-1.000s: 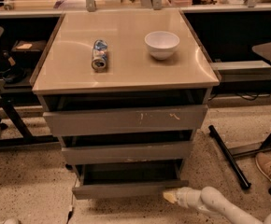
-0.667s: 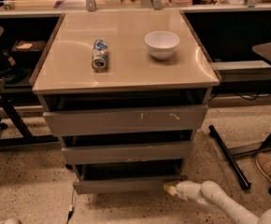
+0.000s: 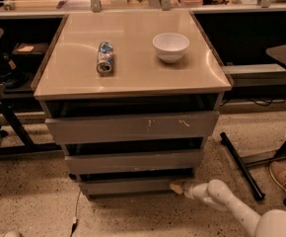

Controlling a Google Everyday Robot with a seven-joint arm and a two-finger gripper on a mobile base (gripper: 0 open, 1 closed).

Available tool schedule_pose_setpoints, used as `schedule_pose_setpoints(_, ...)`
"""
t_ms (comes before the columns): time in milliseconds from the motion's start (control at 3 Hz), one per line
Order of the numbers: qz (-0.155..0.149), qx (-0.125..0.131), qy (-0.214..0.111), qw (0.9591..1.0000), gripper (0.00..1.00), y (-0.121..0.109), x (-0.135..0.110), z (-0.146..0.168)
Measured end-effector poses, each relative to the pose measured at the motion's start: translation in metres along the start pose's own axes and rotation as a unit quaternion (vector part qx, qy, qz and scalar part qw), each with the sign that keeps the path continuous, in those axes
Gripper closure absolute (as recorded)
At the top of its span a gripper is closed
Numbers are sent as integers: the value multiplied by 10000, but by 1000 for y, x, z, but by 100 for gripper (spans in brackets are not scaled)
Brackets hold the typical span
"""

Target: Close bottom drawer

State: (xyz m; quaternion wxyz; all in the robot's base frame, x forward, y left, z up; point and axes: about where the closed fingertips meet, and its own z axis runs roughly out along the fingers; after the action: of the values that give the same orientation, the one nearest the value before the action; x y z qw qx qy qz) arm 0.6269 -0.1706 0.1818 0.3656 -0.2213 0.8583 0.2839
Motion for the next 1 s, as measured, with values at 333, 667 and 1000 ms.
schedule_pose_setpoints(333,0,0,0,10000,100,0,0,0)
schedule_pose_setpoints(667,123,-74,80,9999,100,9,7,-19)
schedule_pose_setpoints(1000,519,428,211,9975,100,-12,14,-99)
